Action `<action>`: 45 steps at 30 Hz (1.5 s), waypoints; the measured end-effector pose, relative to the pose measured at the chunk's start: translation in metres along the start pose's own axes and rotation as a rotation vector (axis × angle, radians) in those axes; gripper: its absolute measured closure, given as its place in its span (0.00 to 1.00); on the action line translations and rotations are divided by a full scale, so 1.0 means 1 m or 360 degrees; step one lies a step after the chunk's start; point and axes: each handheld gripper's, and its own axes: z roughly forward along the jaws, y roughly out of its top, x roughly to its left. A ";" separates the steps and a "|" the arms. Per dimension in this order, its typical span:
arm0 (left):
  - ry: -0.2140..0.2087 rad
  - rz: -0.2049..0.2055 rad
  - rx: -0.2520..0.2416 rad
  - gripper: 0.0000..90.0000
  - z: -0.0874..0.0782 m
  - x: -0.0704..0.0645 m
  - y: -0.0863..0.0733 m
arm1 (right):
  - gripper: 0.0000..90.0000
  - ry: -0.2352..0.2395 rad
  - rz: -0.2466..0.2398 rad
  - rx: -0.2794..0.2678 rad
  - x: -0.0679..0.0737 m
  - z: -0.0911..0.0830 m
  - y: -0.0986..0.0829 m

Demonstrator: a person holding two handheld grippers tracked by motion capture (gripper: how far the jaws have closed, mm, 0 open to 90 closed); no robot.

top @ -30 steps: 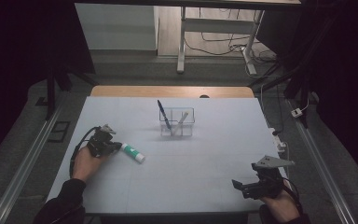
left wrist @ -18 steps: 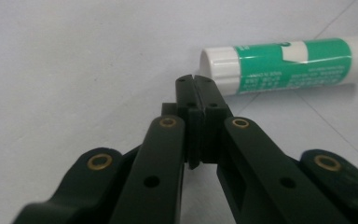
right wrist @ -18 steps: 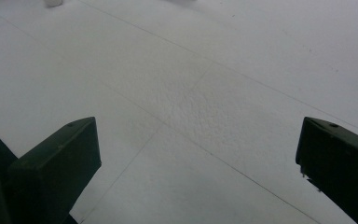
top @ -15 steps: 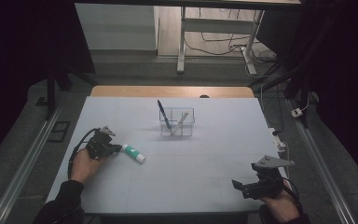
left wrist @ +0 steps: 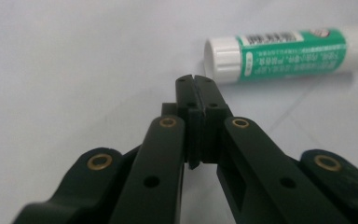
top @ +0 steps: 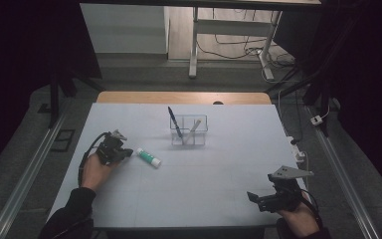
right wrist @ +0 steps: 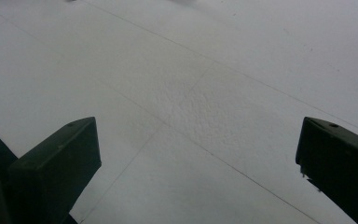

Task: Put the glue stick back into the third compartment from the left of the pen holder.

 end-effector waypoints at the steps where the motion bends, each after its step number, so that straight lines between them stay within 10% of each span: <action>1: 0.0003 -0.0001 -0.0006 0.98 0.002 0.000 0.003 | 0.00 -0.0001 0.0000 0.0000 0.000 0.000 0.000; 22: -0.0086 0.0045 0.0043 0.98 0.020 -0.004 0.016 | 0.00 0.0004 0.0002 -0.0006 0.000 -0.001 -0.001; 45: -0.0204 0.0126 0.0119 0.98 0.011 -0.045 0.009 | 0.00 0.0008 -0.0012 -0.0004 0.000 0.000 0.000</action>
